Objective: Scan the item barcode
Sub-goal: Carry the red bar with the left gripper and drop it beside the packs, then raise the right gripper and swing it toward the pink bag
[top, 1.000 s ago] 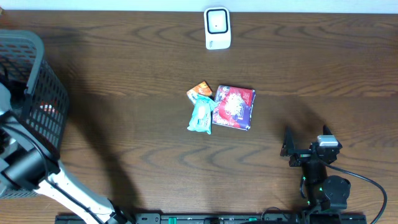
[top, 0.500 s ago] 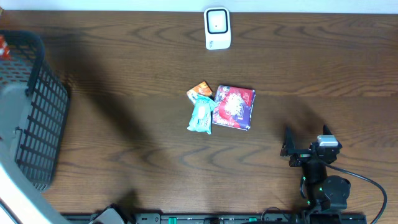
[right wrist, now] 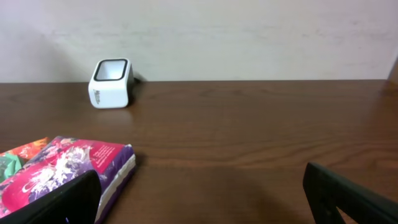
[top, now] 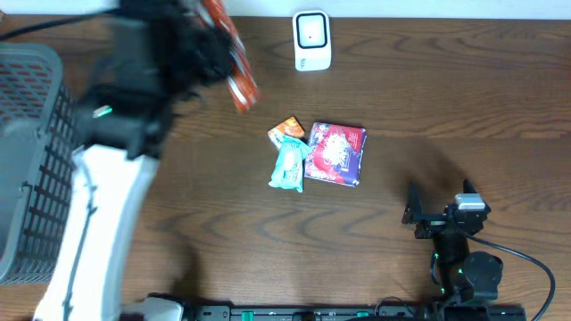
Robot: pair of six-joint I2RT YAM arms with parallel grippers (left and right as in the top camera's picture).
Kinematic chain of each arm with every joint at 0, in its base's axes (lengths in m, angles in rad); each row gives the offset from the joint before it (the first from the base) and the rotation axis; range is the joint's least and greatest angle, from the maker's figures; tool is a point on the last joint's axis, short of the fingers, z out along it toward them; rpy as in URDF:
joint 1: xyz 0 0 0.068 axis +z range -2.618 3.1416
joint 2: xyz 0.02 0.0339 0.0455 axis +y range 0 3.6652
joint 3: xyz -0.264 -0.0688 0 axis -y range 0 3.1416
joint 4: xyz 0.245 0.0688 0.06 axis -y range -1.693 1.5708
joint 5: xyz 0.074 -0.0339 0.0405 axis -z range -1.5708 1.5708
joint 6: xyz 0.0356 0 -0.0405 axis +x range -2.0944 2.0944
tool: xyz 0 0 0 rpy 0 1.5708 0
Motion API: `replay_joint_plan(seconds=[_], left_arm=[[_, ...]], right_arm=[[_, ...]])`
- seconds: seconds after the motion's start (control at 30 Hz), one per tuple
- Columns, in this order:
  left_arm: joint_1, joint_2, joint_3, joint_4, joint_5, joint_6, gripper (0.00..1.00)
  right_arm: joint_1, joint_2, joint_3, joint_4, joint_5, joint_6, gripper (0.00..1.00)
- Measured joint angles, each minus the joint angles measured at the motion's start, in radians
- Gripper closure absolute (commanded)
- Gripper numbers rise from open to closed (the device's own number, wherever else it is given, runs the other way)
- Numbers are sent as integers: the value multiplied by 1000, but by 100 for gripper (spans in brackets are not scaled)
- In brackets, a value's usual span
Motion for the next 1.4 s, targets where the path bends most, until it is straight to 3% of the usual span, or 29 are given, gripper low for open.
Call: replay_joint_plan(seconds=[0.2,0.43,0.47,0.5,0.53,0.63,0.97,1.03,1.4], left_arm=[[-154,201,-4,-228,-220,74,93],[-192,433,-7,-293,-317,98,92],[-193,454,-8,-291,-317,98,86],[-194,470,-8,-289,-313,98,68],[-195,486,-9,-287,-309,105,57],[-196,512,-9,-286,-294,101,43],[-175,494,-4,-320,-288,130,41],[-148,462,5,-328,-288,136,4],[122,96,66,-468,-291,146,2]], right_arm=[[0,0,0,0,0,0,1],[0,0,0,0,0,0,1],[0,0,0,0,0,0,1],[0,0,0,0,0,0,1],[0,0,0,0,0,0,1],[0,0,0,0,0,0,1],[0,0,0,0,0,0,1],[0,0,0,0,0,0,1],[0,0,0,0,0,0,1]])
